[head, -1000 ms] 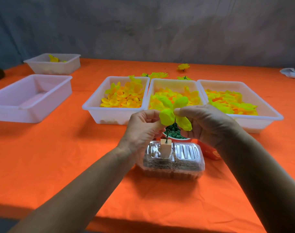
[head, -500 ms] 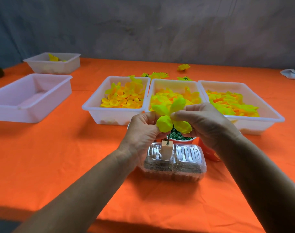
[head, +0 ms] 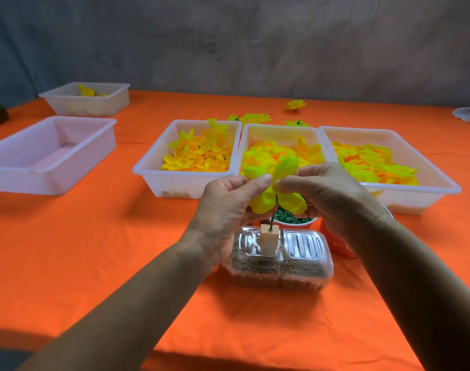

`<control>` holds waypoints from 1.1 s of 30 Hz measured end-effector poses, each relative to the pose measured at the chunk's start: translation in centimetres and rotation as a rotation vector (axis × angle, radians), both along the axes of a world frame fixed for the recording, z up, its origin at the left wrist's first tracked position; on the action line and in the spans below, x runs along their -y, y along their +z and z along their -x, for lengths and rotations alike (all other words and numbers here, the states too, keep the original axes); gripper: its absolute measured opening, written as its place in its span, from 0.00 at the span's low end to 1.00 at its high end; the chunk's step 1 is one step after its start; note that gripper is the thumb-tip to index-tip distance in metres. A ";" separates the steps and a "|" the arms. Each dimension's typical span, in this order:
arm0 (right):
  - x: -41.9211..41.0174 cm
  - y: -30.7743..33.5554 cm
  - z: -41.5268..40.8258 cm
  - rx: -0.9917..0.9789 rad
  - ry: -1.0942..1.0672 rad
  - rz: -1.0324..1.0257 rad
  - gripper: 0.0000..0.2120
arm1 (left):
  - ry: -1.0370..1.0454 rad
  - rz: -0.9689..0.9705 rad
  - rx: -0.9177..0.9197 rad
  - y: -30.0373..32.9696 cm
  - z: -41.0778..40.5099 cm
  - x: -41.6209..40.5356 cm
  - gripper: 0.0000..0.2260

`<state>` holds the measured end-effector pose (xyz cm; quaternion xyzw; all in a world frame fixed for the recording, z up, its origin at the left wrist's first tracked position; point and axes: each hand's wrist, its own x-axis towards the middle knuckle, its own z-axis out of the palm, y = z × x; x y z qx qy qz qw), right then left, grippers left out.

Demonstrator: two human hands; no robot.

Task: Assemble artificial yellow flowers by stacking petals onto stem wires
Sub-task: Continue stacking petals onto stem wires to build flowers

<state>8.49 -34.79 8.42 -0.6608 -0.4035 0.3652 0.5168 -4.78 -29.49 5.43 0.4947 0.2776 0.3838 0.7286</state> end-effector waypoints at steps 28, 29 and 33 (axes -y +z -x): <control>-0.3 -0.1 -0.9 -0.281 0.087 0.097 0.02 | -0.046 0.241 0.015 0.2 -1.4 -0.5 0.10; -0.3 -0.2 -0.8 -0.276 0.081 0.100 0.02 | -0.041 0.241 0.008 0.2 -1.4 -0.5 0.10; -0.2 -0.5 -0.8 -0.290 0.130 0.157 0.05 | -0.032 0.230 -0.023 0.2 -1.4 -0.3 0.09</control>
